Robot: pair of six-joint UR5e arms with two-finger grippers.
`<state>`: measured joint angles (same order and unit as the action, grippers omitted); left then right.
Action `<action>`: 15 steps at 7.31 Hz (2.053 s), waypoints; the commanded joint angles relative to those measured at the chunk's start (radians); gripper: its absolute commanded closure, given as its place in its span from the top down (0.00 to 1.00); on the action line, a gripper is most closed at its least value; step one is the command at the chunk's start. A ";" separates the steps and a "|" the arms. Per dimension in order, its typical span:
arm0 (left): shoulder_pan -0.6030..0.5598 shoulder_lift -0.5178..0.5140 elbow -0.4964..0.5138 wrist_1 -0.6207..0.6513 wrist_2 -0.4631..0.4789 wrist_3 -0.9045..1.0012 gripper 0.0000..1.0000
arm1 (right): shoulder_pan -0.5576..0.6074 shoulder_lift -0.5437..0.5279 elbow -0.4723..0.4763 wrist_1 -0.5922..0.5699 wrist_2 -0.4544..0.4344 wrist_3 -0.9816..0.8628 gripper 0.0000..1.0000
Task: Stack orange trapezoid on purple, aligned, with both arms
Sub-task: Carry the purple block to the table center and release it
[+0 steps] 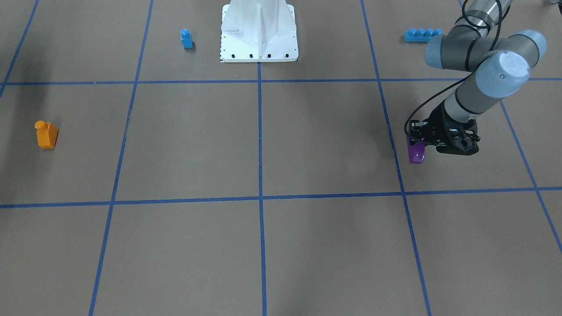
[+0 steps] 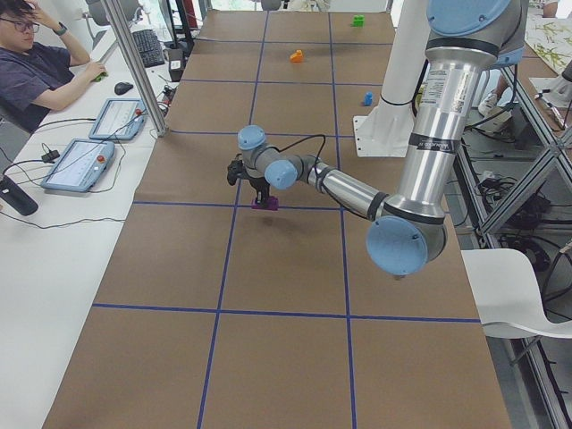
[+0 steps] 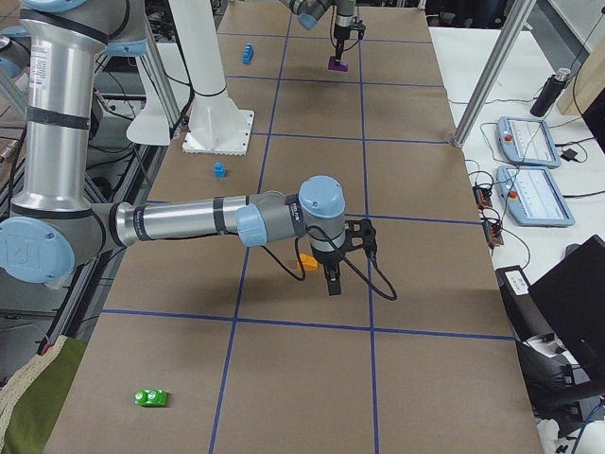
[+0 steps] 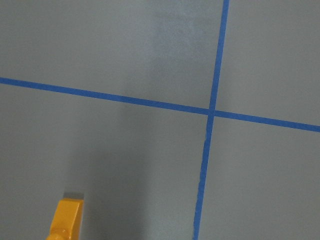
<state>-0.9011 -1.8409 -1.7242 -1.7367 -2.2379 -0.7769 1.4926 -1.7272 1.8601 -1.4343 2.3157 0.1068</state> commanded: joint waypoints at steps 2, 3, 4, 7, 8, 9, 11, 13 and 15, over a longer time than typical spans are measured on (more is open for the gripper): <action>0.178 -0.266 0.009 0.109 0.076 -0.343 0.00 | 0.000 0.000 0.001 0.000 0.001 0.001 1.00; 0.236 -0.347 0.020 0.150 0.137 -0.396 0.00 | 0.000 0.000 -0.001 0.000 0.001 0.001 1.00; 0.290 -0.445 0.064 0.213 0.183 -0.422 0.00 | 0.000 0.000 -0.001 0.000 0.001 0.001 1.00; 0.357 -0.662 0.348 0.169 0.257 -0.469 0.00 | 0.000 -0.002 -0.001 0.000 0.001 0.001 1.00; 0.381 -0.666 0.389 0.090 0.257 -0.469 0.00 | 0.002 -0.002 -0.001 0.000 0.001 0.001 1.00; 0.387 -0.666 0.414 0.045 0.257 -0.467 0.00 | 0.000 -0.002 -0.001 0.000 0.001 0.001 1.00; 0.392 -0.666 0.433 0.046 0.259 -0.464 0.00 | 0.000 -0.002 -0.001 0.000 0.001 0.001 1.00; 0.392 -0.666 0.431 0.048 0.259 -0.466 0.00 | 0.000 -0.002 -0.001 0.000 0.001 0.001 1.00; 0.392 -0.666 0.430 0.046 0.259 -0.461 0.99 | 0.000 -0.002 -0.001 0.000 0.001 0.001 1.00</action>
<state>-0.5093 -2.5064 -1.2934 -1.6898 -1.9795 -1.2393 1.4926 -1.7288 1.8592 -1.4335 2.3163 0.1074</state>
